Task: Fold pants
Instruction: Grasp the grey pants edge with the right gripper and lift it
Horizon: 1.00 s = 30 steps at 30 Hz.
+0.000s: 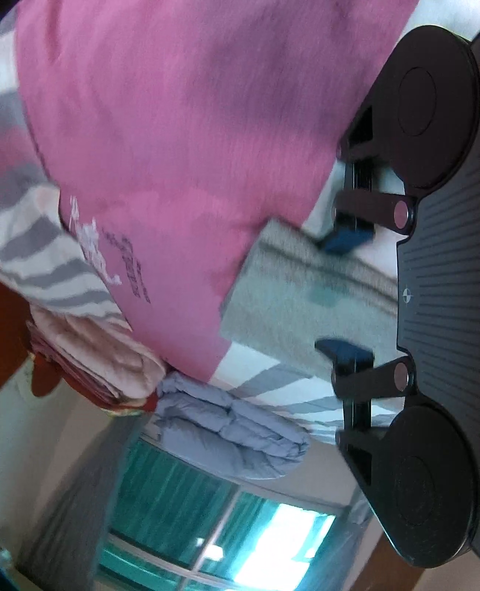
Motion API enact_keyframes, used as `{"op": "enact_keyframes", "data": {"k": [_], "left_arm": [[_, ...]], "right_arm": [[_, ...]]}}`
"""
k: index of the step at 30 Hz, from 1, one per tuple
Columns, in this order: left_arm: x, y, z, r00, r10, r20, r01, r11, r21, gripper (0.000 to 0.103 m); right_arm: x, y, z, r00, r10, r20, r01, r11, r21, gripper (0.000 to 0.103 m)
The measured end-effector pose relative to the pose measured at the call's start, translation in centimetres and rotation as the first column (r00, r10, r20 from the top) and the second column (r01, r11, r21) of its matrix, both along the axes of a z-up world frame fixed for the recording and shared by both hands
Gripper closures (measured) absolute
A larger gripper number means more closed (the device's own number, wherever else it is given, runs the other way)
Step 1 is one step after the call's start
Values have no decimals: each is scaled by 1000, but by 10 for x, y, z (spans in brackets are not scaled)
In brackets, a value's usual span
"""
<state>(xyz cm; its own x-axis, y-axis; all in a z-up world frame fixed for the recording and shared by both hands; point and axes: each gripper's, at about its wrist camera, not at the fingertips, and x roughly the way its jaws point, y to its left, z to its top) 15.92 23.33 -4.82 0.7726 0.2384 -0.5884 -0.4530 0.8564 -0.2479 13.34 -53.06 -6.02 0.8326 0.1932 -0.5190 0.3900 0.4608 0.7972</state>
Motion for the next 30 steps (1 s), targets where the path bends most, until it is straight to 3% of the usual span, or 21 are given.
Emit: {"op": "enact_keyframes", "data": {"k": [1, 6, 7, 8, 10, 13, 18, 20, 24, 27, 30], "left_arm": [[3, -2, 1, 1000, -19, 3, 19, 1000, -3, 12], [24, -3, -10, 998, -39, -57, 40, 999, 27, 8], [26, -3, -14, 997, -42, -61, 44, 998, 33, 7], [27, -4, -16, 997, -45, -59, 48, 998, 39, 7], [28, -4, -18, 997, -48, -60, 50, 998, 45, 6], [26, -2, -19, 997, -52, -55, 54, 998, 39, 6], [21, 3, -13, 997, -68, -45, 69, 998, 14, 9], [15, 6, -7, 998, -64, -29, 64, 998, 10, 13], [-8, 16, 6, 999, -23, 38, 22, 1000, 19, 13], [-24, 26, 14, 997, -3, 71, 3, 1000, -8, 12], [-37, 36, 22, 997, -3, 78, 4, 1000, -9, 11]], "right_arm": [[3, 5, 6, 1000, 18, -5, -18, 999, -30, 36], [11, 24, 9, 997, 75, -25, -77, 990, -118, 36], [9, 26, 8, 997, 79, -17, -81, 989, -126, 41], [10, 28, 7, 996, 86, -24, -88, 986, -144, 61], [14, 29, 2, 993, 85, -83, -98, 979, -178, 81], [15, 18, -10, 996, 57, -72, -64, 994, -93, 86], [21, 13, -10, 994, 52, -94, -58, 997, -59, 86], [23, 16, 1, 994, 61, -93, -70, 994, -88, 93], [21, 43, 49, 994, 102, 35, -92, 972, -217, 93], [27, 85, 85, 975, 194, 105, -148, 928, -341, 94], [35, 145, 114, 933, 324, 156, -222, 860, -459, 94]]}}
